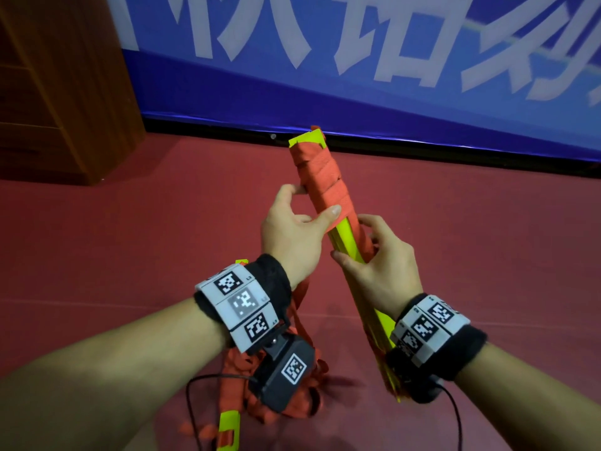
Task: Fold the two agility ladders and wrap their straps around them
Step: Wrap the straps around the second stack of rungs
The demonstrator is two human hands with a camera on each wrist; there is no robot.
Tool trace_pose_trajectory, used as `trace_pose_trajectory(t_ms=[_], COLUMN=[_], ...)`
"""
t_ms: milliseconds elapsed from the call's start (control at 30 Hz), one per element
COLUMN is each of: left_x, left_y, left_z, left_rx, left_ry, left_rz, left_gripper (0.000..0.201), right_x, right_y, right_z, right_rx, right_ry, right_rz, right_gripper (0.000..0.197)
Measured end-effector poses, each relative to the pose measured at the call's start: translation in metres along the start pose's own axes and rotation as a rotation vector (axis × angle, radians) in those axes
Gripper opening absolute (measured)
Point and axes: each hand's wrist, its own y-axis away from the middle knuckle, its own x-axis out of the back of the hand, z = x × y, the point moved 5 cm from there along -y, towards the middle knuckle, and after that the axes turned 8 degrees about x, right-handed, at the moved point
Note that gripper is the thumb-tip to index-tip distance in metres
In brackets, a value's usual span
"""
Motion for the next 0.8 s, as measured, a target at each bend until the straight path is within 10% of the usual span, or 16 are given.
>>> trace_pose_trajectory(t_ms=[800], left_x=[0.005], left_y=[-0.005], left_z=[0.004], left_rx=[-0.083], left_ry=[-0.093], left_rz=[-0.235], left_gripper=[0.040], right_x=[-0.003], right_y=[-0.006], right_z=[0.010], right_rx=[0.084], right_ry=[-0.504], right_rz=[-0.310], right_gripper=[0.050])
